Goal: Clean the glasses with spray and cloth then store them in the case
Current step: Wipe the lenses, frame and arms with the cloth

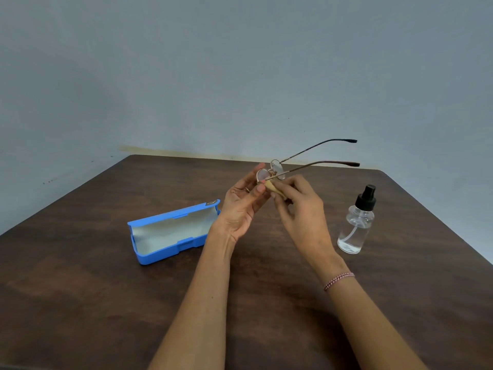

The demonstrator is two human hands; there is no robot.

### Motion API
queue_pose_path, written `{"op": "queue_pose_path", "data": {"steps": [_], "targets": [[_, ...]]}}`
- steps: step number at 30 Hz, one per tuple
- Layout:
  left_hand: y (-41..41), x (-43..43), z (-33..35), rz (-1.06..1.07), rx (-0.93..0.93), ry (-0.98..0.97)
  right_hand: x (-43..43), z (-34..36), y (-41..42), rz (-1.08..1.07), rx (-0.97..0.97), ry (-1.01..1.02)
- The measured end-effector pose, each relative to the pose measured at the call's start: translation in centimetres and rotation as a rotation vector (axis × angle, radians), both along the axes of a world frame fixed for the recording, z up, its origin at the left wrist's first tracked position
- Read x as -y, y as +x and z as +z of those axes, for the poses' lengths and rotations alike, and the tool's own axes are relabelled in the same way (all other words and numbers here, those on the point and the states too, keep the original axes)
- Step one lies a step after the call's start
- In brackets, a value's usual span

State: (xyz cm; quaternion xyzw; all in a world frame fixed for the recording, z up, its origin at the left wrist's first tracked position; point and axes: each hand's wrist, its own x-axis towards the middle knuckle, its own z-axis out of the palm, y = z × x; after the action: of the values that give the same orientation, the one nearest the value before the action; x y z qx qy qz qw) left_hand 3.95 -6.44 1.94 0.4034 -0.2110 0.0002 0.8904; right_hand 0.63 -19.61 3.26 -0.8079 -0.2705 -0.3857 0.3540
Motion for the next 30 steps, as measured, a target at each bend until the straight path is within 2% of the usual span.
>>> {"op": "queue_pose_path", "data": {"steps": [6, 12, 17, 20, 23, 26, 30], "targets": [[-0.1, -0.1, 0.3, -0.003, -0.001, -0.079, 0.8, 0.1, 0.3, 0.089, 0.028, 0.020], [-0.6, 0.1, 0.5, -0.117, 0.005, -0.054, 1.3, 0.1, 0.5, -0.046, 0.052, 0.009], [-1.0, 0.3, 0.5, -0.172, -0.001, 0.029, 0.9, 0.2, 0.1, -0.072, 0.072, 0.021], [-1.0, 0.3, 0.4, -0.175, -0.011, 0.067, 1.1, 0.7, 0.2, -0.097, 0.049, 0.105], [-1.1, 0.1, 0.4, -0.184, -0.006, 0.112, 2.1, 1.3, 0.7, -0.228, 0.024, 0.216], [-1.2, 0.1, 0.5, -0.197, -0.003, 0.114, 2.6, 1.0, 1.0, -0.328, 0.007, 0.126], [-1.2, -0.1, 0.5, -0.198, -0.009, 0.073, 1.7, 0.6, 0.7, -0.239, 0.010, -0.014]]}}
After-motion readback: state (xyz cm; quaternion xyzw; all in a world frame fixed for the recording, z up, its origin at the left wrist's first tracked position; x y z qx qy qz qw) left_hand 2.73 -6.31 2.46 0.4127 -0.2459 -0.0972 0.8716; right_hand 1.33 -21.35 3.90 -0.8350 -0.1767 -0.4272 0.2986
